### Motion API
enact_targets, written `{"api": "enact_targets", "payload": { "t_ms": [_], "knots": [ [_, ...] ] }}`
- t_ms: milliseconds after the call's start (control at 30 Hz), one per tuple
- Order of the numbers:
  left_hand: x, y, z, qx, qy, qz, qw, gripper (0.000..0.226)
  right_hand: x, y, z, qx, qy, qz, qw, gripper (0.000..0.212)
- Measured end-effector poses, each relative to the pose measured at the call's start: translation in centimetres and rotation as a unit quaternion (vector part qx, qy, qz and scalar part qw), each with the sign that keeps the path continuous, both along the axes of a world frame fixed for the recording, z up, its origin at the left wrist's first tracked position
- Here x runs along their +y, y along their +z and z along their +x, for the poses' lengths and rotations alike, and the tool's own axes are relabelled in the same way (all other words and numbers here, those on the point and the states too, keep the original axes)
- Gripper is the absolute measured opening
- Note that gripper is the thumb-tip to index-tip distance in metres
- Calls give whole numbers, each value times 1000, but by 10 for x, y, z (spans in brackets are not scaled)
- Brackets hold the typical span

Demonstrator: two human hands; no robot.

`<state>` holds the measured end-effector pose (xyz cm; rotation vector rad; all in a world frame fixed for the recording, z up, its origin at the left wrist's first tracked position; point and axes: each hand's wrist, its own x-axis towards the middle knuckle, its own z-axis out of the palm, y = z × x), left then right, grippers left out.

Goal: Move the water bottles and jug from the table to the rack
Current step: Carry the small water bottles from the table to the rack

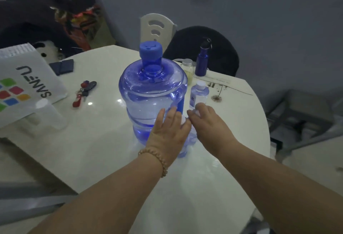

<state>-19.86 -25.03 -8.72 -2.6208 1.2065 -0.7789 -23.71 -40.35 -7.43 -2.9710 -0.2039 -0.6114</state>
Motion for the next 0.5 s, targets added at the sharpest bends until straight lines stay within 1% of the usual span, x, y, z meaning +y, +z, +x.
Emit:
{"api": "enact_targets", "payload": {
  "t_ms": [100, 167, 233, 300, 367, 433, 500],
  "knots": [
    [7, 2, -10, 57, -88, -16, 994, 52, 2, 0, -21, 11, 3, -43, 999, 56],
    [11, 2, -24, 97, -140, -12, 985, 57, 3, 0, -32, 30, 5, -71, 997, 57],
    [16, 0, -39, 144, -166, -25, 975, 53, 4, -3, -40, 51, -3, -82, 995, 62],
    [20, -6, -52, 169, -185, -35, 967, 48, 5, -10, -52, 59, -15, -77, 995, 63],
    [24, -16, -64, 171, -191, -25, 966, 46, 6, -22, -68, 60, -27, -88, 994, 61],
    [28, -27, -74, 164, -177, -4, 970, 49, 8, -39, -84, 59, -44, -101, 992, 55],
    [32, -36, -85, 165, -159, 23, 973, 55, 9, -57, -98, 65, -59, -92, 992, 54]
  ]
}}
